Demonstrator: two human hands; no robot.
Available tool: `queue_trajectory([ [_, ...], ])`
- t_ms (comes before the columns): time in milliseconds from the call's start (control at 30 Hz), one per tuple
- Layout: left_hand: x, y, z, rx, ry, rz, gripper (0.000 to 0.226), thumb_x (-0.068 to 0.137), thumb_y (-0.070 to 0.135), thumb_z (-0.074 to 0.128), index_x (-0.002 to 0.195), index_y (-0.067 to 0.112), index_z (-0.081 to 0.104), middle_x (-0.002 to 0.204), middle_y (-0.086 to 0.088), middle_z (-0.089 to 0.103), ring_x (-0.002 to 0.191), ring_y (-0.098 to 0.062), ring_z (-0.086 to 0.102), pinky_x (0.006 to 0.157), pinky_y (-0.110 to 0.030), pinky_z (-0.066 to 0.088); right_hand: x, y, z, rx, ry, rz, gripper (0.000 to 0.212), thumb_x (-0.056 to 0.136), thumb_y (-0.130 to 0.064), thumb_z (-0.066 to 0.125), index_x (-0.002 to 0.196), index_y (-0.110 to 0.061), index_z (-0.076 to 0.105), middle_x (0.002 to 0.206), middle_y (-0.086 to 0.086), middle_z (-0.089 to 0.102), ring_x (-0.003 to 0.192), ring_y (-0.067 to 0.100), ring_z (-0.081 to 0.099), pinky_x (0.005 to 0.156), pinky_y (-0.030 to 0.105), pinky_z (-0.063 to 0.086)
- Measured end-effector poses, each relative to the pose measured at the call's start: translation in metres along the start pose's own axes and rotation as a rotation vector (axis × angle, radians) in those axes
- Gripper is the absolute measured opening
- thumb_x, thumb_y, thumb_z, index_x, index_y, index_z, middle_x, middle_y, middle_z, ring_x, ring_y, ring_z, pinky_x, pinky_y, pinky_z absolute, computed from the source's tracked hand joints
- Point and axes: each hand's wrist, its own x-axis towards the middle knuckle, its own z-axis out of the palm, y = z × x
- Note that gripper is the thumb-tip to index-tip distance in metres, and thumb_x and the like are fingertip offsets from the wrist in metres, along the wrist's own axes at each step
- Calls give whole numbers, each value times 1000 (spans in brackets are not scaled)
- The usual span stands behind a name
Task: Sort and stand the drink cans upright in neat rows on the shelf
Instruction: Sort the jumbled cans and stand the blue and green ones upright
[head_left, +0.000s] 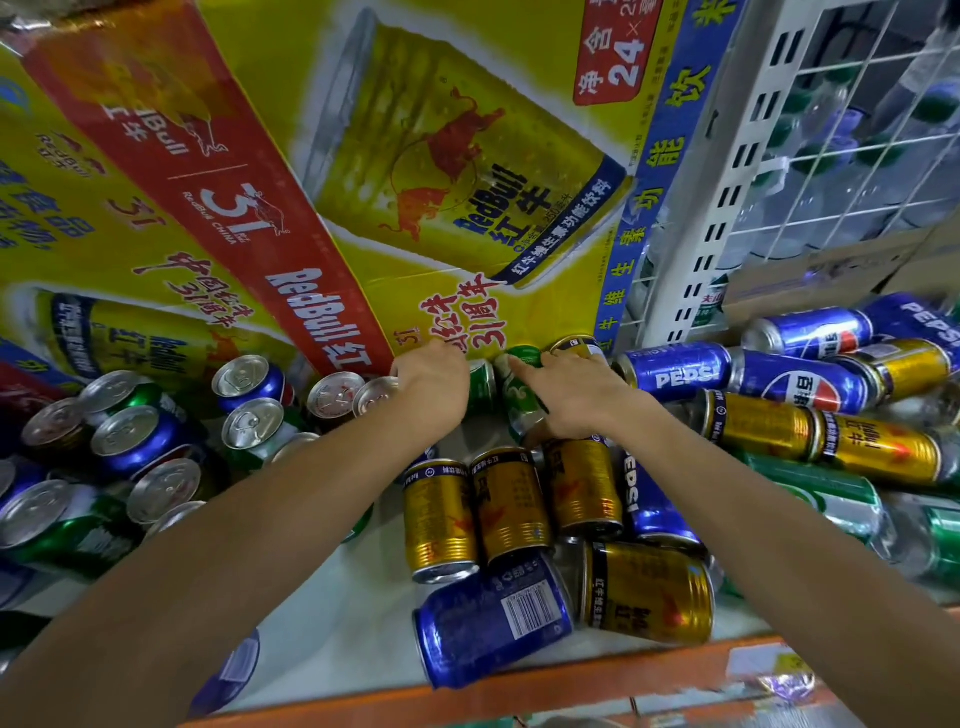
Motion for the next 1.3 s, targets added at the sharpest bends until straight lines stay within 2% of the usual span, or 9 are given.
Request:
queue_trajectory([
  [133,-6,1,-5,105,0,-5,48,81,9,69,125,3,52,128,-13,54,115,-31,55,91,-45,50,-5,13,-9,148,-5,-68,80,88,-43,59,151,-24,13,122,14,56,114,30,50,88,40,43],
  [333,-14,-4,-17,170,56,27,52,81,14,71,128,3,51,130,-14,51,119,-36,51,96,-53,44,-15,29,-28,471,11,-82,52,96,-50,37,142,-25,40,149,0,38,135,22,36,104,29,30],
  [500,-22,-16,-27,76,72,90,59,70,26,83,118,7,54,115,-9,47,107,-32,54,90,-54,48,-3,30,-26,691,178,107,50,98,-49,35,110,-12,65,110,14,64,103,29,58,83,35,43],
  [567,-24,-17,-24,41,102,100,62,67,26,84,117,7,53,114,-9,43,105,-32,52,84,-46,50,8,28,-21,681,229,201,51,98,-49,33,81,-11,61,85,10,60,90,29,57,72,34,39],
  [633,-27,-14,-23,76,149,113,62,72,23,80,123,7,50,123,-9,38,112,-34,43,81,-44,45,18,25,-17,688,283,288,49,99,-50,31,70,-15,52,83,10,56,88,29,54,71,32,35],
  [767,-33,-7,-30,165,223,125,52,80,12,69,127,8,48,131,-8,35,121,-35,32,86,-45,39,34,13,-11,695,385,391,56,99,-49,30,94,-4,62,100,20,61,97,36,57,74,37,37],
  [967,-28,-10,-28,238,201,111,41,84,14,63,123,9,52,127,-8,46,121,-32,34,89,-43,37,38,7,-10,674,391,462,58,100,-46,25,112,0,57,117,24,57,108,40,54,86,42,42],
  [1133,-25,-21,-26,118,243,174,34,84,11,66,115,3,56,117,-13,55,111,-30,53,83,-36,47,32,10,-12,770,393,489,56,99,-47,32,117,2,52,118,23,58,110,40,55,88,41,43],
  [1300,-26,-37,-16,19,355,267,37,81,9,69,116,6,57,118,-10,54,106,-26,57,81,-34,50,21,16,-11,935,316,386,52,95,-52,39,100,-2,54,99,19,64,89,38,65,81,50,53],
])
